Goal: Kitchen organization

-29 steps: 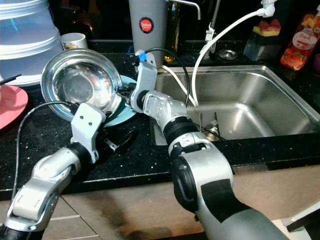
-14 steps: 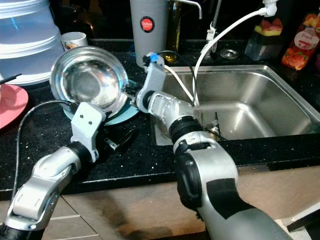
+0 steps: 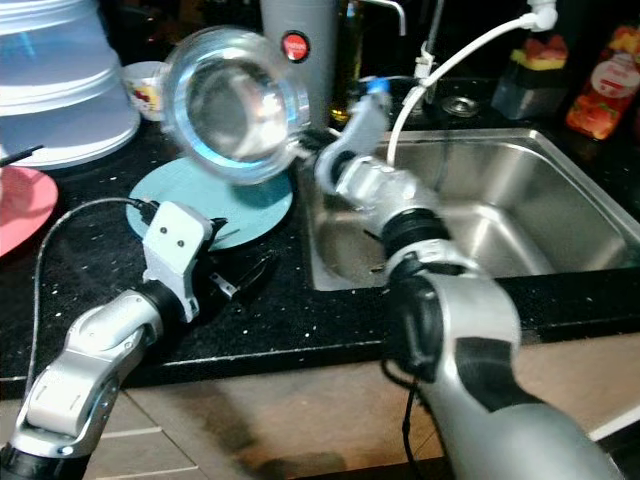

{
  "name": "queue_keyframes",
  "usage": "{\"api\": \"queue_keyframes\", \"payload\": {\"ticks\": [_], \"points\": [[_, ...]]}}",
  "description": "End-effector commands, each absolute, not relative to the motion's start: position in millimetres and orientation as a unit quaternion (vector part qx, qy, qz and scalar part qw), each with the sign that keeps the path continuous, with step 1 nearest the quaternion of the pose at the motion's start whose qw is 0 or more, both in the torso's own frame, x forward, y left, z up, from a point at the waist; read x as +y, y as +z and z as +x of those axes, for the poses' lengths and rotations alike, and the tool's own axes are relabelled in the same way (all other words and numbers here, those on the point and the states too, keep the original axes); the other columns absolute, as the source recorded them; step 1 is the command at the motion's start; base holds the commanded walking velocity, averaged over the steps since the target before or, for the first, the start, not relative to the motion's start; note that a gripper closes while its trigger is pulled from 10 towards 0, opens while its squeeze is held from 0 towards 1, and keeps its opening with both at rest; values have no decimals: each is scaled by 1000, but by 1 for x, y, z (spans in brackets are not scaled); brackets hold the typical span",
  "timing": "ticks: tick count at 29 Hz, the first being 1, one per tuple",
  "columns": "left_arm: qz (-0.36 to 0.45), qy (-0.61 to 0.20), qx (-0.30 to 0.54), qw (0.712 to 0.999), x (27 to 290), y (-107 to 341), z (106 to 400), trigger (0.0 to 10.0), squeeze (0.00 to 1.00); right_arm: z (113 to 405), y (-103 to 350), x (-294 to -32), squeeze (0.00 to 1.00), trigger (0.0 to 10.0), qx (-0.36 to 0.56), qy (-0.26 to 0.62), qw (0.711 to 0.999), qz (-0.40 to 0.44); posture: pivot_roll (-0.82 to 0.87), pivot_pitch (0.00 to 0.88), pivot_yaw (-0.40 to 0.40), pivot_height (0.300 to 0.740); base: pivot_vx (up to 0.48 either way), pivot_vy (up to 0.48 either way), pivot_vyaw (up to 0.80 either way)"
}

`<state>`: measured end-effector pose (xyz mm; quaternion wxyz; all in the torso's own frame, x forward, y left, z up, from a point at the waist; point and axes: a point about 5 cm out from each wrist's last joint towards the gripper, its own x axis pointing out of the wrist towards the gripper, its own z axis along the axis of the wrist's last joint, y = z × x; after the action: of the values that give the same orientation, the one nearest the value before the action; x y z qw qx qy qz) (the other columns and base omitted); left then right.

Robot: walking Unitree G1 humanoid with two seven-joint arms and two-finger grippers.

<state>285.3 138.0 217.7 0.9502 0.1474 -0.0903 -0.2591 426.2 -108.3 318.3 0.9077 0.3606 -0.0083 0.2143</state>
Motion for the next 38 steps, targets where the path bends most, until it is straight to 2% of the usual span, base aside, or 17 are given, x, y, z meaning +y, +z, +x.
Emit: {"api": "queue_keyframes", "payload": {"ticks": [1,5,7,8,10,12,14,19,27,33,34,36,37,38], "points": [[145,-270,-84,948,135,215,286,10000,0,426,335,-125,0,0,-53,194,913,355,71,103,-20,740,0,0,0],[146,-276,-85,946,133,215,287,10000,0,426,340,-145,0,0,-75,169,934,304,71,103,-21,740,0,0,0],[144,-284,-87,944,131,216,287,10000,0,425,341,-167,0,0,-88,138,956,245,68,103,-19,740,0,0,0],[144,-284,-87,944,131,216,287,10000,0,425,341,-167,0,0,-88,138,956,245,68,103,-19,740,0,0,0],[136,-301,-89,940,127,217,286,10000,0,424,339,-186,0,0,-91,103,973,186,66,103,-18,740,0,0,0],[136,-301,-89,940,127,217,286,10000,0,424,339,-186,0,0,-91,103,973,186,66,103,-18,740,0,0,0],[122,-356,-95,922,115,219,279,10000,0,422,333,-205,0,0,-83,64,987,119,61,102,-13,740,0,0,0],[111,-413,-99,899,102,221,271,10000,0,419,324,-223,0,0,-66,27,996,57,59,101,-13,740,0,0,0],[109,-415,-101,898,101,223,273,10000,0,415,311,-248,0,0,-33,-37,997,-66,55,93,-16,740,0,0,0],[114,-413,-94,899,103,221,274,10000,0,416,298,-244,0,0,-2,-22,990,-136,53,85,-15,740,0,0,0],[117,-410,-90,900,105,220,275,10000,0,417,287,-236,0,4510,18,0,986,-166,54,78,-17,740,0,0,0],[118,-410,-90,900,105,220,276,10000,0,418,281,-231,0,4510,29,13,983,-179,55,75,-18,740,0,0,0],[118,-410,-90,900,105,220,276,10000,0,419,275,-227,0,6902,38,23,981,-186,55,75,-18,740,0,0,0],[118,-410,-91,900,105,220,276,10000,0,419,268,-223,0,10000,47,33,980,-193,55,75,-18,740,0,0,0]]}}
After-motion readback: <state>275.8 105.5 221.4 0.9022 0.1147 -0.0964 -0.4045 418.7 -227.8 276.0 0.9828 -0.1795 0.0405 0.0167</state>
